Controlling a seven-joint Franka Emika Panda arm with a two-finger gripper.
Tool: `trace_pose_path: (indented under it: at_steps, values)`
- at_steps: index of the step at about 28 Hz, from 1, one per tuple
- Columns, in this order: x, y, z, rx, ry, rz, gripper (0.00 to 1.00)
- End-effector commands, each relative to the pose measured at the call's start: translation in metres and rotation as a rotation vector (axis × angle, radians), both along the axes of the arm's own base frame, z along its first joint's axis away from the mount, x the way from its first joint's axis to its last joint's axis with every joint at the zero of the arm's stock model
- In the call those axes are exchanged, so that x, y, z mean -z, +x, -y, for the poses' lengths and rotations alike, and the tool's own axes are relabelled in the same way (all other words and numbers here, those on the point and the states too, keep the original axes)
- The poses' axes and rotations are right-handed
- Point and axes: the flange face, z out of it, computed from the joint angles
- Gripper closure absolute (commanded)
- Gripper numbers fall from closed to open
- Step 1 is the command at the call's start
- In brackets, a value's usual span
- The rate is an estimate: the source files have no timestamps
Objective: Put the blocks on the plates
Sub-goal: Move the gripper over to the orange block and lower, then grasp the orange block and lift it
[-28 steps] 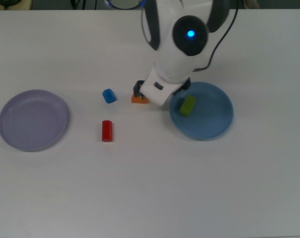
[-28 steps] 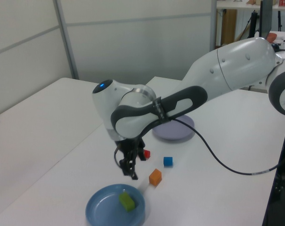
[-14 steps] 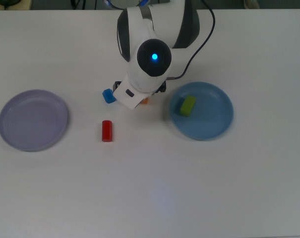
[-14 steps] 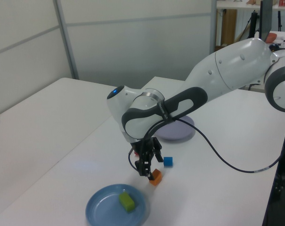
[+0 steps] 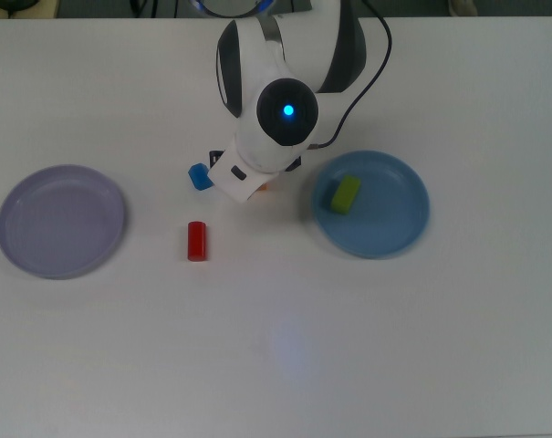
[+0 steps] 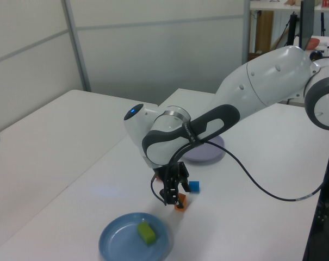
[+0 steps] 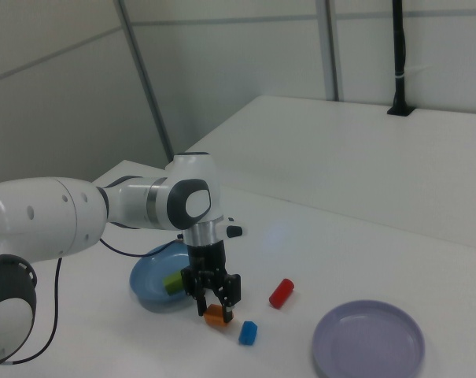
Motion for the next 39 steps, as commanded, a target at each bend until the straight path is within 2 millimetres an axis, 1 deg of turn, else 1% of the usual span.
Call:
trace_pose_path:
  at_steps: [1,3,8,12,13,16,22,29,31,36,37,39]
  values:
    - [0.000,-0.004,0.000,0.003,-0.029,-0.001,0.39]
    - [0.004,-0.004,-0.001,0.003,-0.029,-0.007,0.39]
    - [0.007,-0.003,0.000,0.000,-0.041,-0.007,0.39]
    - [0.001,-0.003,0.001,0.001,-0.043,-0.004,0.40]
    - [-0.005,-0.003,0.001,0.001,-0.043,0.006,0.40]
    - [-0.015,-0.003,-0.001,-0.001,-0.044,0.018,0.42]
    - [-0.016,-0.003,-0.003,-0.008,-0.044,0.023,0.51]
    - [-0.014,-0.002,-0.004,-0.025,-0.066,0.028,0.51]
    - [-0.015,-0.002,-0.003,-0.026,-0.068,0.028,0.60]
    - [-0.018,-0.002,-0.004,-0.024,-0.067,0.031,0.59]
    - [-0.021,-0.002,-0.005,-0.021,-0.064,0.034,0.58]
    - [-0.026,-0.003,-0.009,-0.026,-0.061,0.040,0.58]
